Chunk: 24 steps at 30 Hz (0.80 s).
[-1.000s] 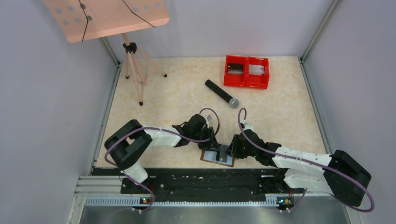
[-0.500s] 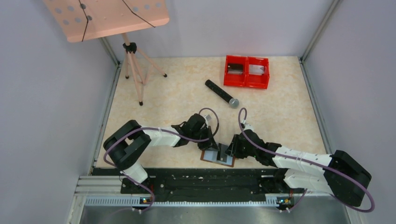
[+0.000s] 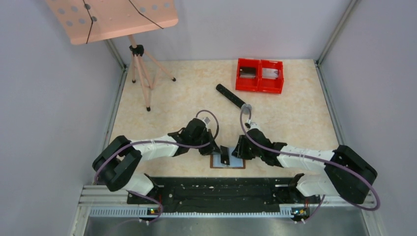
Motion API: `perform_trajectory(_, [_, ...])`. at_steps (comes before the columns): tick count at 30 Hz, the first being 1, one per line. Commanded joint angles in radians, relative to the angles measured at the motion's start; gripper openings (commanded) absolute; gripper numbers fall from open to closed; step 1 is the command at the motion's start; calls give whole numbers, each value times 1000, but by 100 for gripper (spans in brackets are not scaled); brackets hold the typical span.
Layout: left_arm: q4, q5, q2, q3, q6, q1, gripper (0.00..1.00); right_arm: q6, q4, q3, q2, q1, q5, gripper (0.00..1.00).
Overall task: Take the credit cards out of the card holder
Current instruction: Remove the credit card from the card holder.
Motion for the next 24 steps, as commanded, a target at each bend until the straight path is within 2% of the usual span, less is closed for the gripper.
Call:
perform_trajectory(1, [-83, -120, -108, -18, 41, 27, 0, -124, -12, 62, 78, -41, 12, 30])
perform_trajectory(6, [-156, -176, -226, -29, 74, 58, 0, -244, 91, 116, 8, -120, -225, 32])
perform_trajectory(9, [-164, -150, -286, -32, 109, 67, 0, -340, 14, 208, -29, -137, -275, 33])
perform_trajectory(13, [-195, -85, -346, -11, 244, 69, 0, -370, 60, 251, -83, -183, -490, 34])
perform_trajectory(18, [-196, 68, -436, -3, 369, 68, 0, -441, -14, 327, -125, -198, -614, 35])
perform_trajectory(24, [-177, 277, -456, 14, 392, 68, 0, -490, -106, 370, -113, -232, -813, 34])
